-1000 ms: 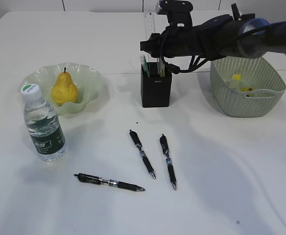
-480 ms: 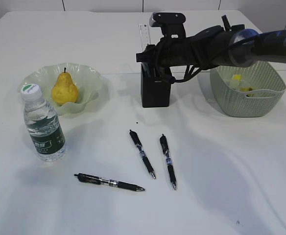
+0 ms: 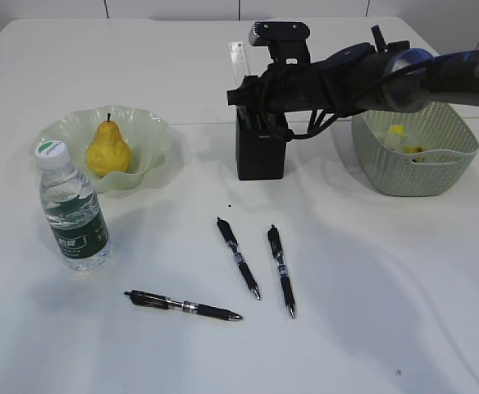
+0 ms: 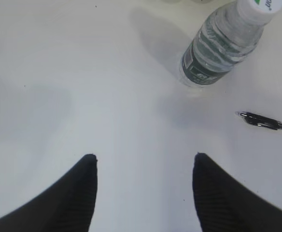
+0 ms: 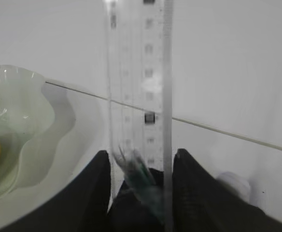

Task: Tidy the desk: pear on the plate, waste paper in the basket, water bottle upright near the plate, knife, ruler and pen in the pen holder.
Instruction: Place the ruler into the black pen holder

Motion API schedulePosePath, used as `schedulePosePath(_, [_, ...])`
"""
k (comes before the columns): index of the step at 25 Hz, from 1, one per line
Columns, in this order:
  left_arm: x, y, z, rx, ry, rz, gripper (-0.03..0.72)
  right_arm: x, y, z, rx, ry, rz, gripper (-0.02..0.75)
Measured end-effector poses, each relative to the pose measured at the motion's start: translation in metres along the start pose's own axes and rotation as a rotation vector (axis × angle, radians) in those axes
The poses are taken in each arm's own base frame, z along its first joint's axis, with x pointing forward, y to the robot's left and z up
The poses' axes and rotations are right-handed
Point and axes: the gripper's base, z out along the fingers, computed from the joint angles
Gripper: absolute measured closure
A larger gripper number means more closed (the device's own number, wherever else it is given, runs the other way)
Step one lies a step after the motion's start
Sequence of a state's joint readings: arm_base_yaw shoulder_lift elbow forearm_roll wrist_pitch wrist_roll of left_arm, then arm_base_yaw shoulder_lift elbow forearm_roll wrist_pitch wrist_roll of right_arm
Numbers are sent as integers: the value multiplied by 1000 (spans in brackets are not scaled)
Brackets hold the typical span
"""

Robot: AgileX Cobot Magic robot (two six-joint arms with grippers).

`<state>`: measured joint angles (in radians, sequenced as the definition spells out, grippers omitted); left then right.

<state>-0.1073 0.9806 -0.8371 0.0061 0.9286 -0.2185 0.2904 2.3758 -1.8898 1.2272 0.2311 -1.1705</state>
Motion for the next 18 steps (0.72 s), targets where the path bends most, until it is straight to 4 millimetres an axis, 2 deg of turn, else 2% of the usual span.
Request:
schedulePosePath(13, [0,0,0,5,1,-4,244,1,1,0,-13,6,-6,412])
schedulePosePath(18, [0,0,0,5,1,-4,244,-20,6,-14,-23,-35,-19,412])
